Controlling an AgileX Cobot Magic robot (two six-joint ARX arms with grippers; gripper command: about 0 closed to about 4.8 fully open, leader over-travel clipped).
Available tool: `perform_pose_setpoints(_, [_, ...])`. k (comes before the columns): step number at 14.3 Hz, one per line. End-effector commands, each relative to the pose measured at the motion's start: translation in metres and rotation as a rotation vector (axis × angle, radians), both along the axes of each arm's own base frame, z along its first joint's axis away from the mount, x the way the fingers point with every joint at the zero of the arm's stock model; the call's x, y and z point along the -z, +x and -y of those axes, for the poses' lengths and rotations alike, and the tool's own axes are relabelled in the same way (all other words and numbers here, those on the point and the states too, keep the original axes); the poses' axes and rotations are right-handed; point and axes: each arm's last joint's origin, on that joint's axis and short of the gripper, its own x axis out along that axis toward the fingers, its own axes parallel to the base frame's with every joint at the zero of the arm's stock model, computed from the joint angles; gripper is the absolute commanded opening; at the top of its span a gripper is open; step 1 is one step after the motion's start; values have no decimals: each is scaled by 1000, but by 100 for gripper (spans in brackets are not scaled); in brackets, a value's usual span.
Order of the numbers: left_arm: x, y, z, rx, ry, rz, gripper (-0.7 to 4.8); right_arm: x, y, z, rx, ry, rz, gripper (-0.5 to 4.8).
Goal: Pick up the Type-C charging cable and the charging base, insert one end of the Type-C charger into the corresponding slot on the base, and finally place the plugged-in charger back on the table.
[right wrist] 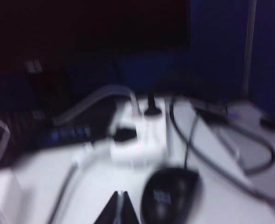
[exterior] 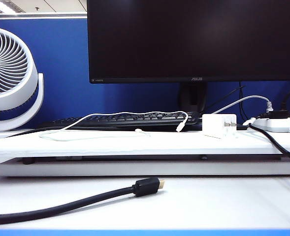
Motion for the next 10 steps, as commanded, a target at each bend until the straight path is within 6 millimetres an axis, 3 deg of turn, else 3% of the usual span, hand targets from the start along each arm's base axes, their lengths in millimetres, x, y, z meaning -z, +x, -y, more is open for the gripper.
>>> perform_pose_setpoints(1, [-27, -6, -1, -33, -70, 93, -5, -45, -10, 1, 63, 8, 98, -1])
perform_pose_setpoints(3, [-43, -10, -1, -43, -70, 128, -5, -68, -9, 1, 66, 8, 97, -1])
perform_pose_setpoints(6, [-76, -10, -2, -49, -72, 145, -5, -111, 8, 2, 51, 7, 68, -1])
perform_pose_setpoints(10, [-133, 8, -2, -50, -71, 127, -5, -172, 56, -2, -147, 41, 53, -1])
